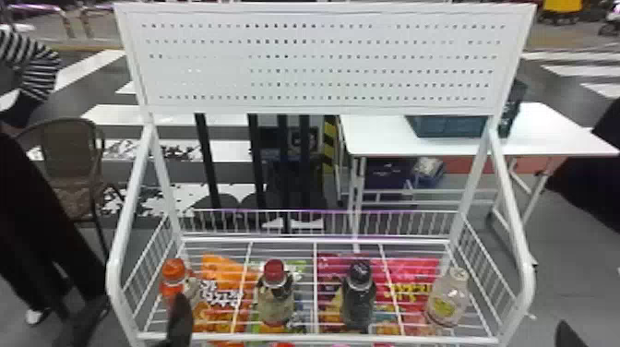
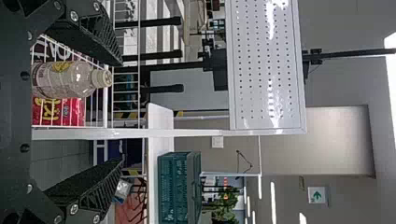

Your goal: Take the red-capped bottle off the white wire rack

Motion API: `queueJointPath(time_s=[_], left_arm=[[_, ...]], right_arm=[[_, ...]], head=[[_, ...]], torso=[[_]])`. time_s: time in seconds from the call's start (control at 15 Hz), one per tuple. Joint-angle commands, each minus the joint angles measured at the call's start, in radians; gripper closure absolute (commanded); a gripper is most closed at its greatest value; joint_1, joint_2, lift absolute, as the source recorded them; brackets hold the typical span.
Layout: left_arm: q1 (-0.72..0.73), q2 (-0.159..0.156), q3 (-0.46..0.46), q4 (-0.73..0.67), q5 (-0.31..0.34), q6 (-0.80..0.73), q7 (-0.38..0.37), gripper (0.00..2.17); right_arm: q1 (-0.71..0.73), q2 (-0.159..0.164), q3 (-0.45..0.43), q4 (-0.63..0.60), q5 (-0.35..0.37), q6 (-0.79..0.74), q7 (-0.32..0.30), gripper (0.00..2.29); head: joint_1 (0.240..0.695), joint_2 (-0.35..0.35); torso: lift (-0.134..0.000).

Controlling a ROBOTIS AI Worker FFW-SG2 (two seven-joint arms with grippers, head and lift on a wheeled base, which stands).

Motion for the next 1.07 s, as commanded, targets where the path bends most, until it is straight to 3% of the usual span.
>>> queueJointPath(time_s=[0.0,0.4,0.6,1.0], left_arm=[[-0.042,-0.002,-0.107,0.113,-0.042,-0.043,0.000,0.09],[-0.223,-0.061,-0.355,0.445,-0.075,-0.261,0.051,0.08],[-0.338,-0.095,-0.446,0.569,-0.074,-0.294,0.095,0.08],[-0.485,-0.127,-0.492,0.718,-0.052,-0.291,0.131,0.08]], right_arm=[[-0.005,-0.002,0.000,0.005,0.003,0.000,0.000,0.17],[-0.007,-0.006,0.003,0.014,0.006,0.000,0.000,0.17],[-0.001,-0.014,-0.002,0.016,0.003,0.000,0.000,0.17],[0.002,-0.017,-0.005,0.019,0.003,-0.003,0.002,0.17]], head=[[0.499,0.000],[0.499,0.000],[0.499,0.000],[0.499,0.000]], torso=[[0.000],[0.000],[0.000],[0.000]])
